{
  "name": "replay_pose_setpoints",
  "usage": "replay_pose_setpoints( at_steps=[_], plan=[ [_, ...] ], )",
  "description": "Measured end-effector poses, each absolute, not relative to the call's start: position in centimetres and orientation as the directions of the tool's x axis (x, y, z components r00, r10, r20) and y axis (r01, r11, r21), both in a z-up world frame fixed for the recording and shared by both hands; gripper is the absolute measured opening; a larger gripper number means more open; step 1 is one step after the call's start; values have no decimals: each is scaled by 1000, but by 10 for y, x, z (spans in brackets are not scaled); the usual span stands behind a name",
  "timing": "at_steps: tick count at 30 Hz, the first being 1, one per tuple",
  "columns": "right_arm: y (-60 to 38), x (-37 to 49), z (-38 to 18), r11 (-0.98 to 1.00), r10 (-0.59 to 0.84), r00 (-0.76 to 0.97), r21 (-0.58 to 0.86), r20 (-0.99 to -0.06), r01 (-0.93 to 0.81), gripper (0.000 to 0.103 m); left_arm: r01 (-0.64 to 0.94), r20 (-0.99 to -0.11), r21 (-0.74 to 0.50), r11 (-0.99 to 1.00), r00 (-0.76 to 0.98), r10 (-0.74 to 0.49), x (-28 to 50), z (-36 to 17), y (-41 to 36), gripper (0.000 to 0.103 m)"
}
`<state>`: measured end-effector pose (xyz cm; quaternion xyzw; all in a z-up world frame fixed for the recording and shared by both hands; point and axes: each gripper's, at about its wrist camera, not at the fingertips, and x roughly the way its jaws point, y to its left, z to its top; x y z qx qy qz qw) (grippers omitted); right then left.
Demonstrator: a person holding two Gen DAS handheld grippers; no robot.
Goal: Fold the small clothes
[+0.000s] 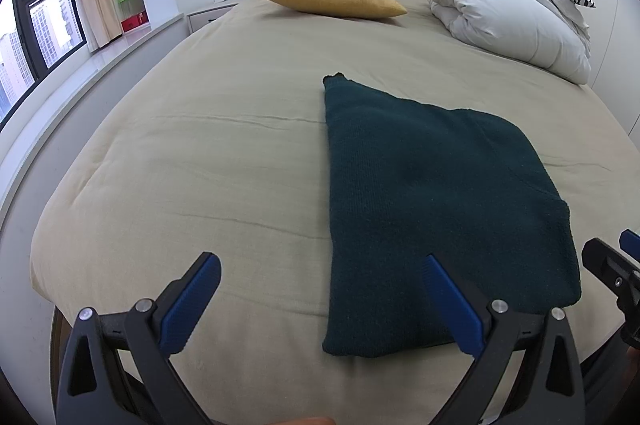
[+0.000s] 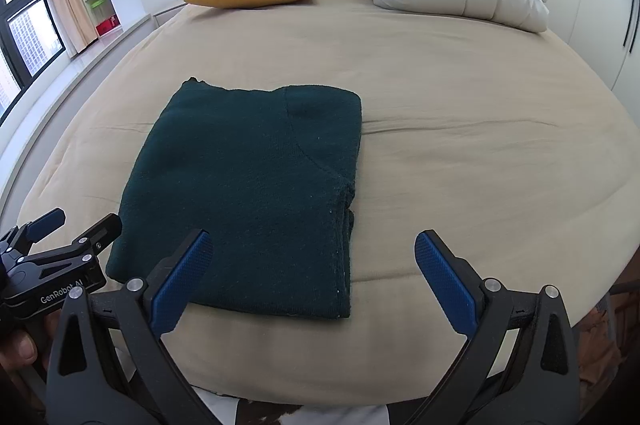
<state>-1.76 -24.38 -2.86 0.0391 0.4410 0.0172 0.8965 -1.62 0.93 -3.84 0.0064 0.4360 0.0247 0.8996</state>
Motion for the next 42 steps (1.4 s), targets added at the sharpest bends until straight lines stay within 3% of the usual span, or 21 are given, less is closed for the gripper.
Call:
replay_pose_setpoints(
  at_steps=[42],
  plan=[
    [-242, -22, -31, 996, 73, 605, 92, -793, 0, 103, -36, -786, 32, 999, 617, 48, -17, -39, 11, 103]
  ],
)
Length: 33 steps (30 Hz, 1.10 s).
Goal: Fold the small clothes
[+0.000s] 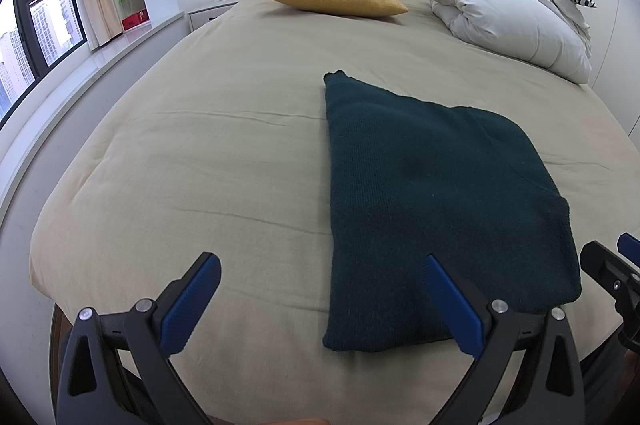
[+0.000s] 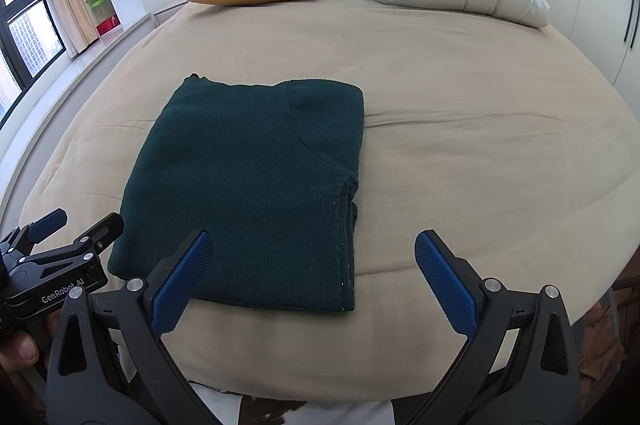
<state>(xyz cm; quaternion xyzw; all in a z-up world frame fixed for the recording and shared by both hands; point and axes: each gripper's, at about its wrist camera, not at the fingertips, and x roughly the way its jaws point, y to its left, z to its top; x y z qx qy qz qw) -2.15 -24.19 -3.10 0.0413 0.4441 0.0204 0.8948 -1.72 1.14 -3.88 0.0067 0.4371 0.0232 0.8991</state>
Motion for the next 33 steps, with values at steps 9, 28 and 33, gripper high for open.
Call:
replay_pose_setpoints(
  at_steps=[9, 28, 33],
  plan=[
    [-244, -21, -31, 996, 74, 606, 93, -792, 1, 103, -37, -786, 31, 999, 617, 47, -18, -39, 12, 103],
    [-243, -20, -32, 995, 77, 604, 99, -793, 3, 103, -39, -790, 27, 999, 611, 45, -20, -42, 12, 103],
    [-242, -20, -33, 995, 79, 602, 101, -795, 3, 103, -39, -789, 30, 999, 612, 48, -21, -44, 12, 103]
  ],
)
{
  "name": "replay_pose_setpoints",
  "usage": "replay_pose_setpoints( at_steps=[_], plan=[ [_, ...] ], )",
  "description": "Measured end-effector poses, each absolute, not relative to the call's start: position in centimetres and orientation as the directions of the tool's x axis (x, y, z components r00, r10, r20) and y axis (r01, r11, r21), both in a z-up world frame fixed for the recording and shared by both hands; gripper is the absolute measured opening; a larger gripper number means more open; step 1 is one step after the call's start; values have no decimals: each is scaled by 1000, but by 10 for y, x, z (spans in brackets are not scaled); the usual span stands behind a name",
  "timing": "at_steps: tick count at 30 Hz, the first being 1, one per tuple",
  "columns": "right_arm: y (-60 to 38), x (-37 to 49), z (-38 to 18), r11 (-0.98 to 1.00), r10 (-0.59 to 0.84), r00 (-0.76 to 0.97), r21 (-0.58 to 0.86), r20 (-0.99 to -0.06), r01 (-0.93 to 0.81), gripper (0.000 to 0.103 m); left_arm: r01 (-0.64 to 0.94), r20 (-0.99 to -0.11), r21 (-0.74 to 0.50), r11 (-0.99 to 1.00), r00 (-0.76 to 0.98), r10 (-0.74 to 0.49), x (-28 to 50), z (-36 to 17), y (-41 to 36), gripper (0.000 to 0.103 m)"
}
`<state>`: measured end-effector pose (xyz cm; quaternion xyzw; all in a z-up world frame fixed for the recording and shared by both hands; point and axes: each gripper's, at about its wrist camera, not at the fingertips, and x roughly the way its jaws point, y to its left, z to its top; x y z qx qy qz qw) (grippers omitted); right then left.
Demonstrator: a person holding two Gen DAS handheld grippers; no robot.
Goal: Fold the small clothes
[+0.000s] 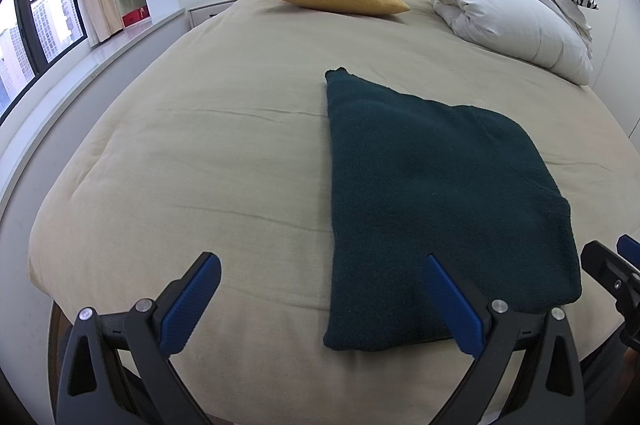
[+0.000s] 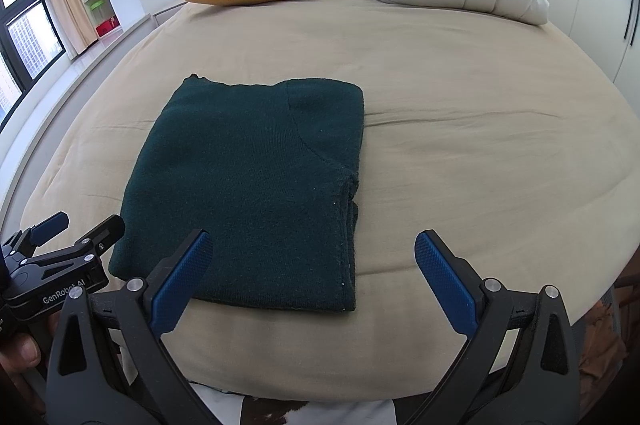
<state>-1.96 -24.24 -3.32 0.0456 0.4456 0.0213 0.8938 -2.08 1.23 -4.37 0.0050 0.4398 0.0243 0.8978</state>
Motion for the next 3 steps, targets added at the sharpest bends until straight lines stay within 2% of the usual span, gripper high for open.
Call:
replay_pose_setpoints(
  at_steps=[3],
  plan=[
    [-242, -20, -34, 994, 82, 600, 105, -795, 3, 103, -39, -789, 31, 999, 612, 48, -21, -44, 12, 103]
  ],
)
